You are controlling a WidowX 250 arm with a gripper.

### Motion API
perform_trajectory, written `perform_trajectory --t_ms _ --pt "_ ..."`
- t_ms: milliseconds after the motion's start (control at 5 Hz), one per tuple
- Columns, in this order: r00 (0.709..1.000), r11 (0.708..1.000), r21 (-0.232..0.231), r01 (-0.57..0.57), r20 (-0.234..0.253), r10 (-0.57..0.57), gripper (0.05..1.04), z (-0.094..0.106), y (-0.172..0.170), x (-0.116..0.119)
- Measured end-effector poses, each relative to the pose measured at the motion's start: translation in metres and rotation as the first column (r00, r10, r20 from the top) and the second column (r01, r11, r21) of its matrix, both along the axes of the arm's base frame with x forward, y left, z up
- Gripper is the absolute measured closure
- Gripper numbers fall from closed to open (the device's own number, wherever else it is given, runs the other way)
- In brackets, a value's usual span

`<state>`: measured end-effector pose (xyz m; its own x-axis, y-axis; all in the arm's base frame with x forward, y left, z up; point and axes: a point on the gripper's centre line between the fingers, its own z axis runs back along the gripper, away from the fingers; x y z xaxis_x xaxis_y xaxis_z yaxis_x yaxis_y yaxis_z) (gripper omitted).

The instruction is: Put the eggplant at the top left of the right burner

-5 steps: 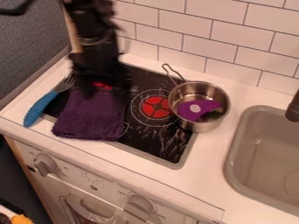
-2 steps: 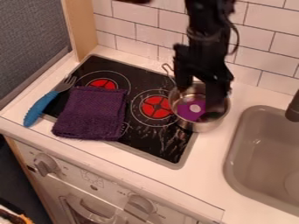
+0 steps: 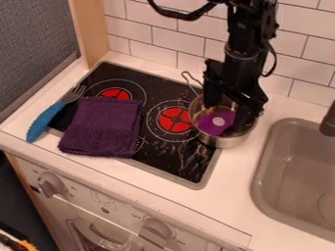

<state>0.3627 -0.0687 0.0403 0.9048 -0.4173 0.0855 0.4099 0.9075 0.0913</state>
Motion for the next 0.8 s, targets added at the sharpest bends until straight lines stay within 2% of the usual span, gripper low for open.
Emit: perform_trajectory --t_ms 200,400,600,800 --pt "1.0 1.0 0.002 -0.018 -0.008 0.018 0.084 -0.004 0.008 0.002" --pt "0.998 0.999 0.006 -0.032 -0.054 0.032 0.084 -0.024 0.012 0.0" --pt "0.996 0.999 -0.006 -0.051 -0.068 0.05 0.084 -0.032 0.014 -0.002" --pt "0.996 0.998 -0.014 -0.06 -0.068 0.059 0.132 -0.034 0.016 -0.002"
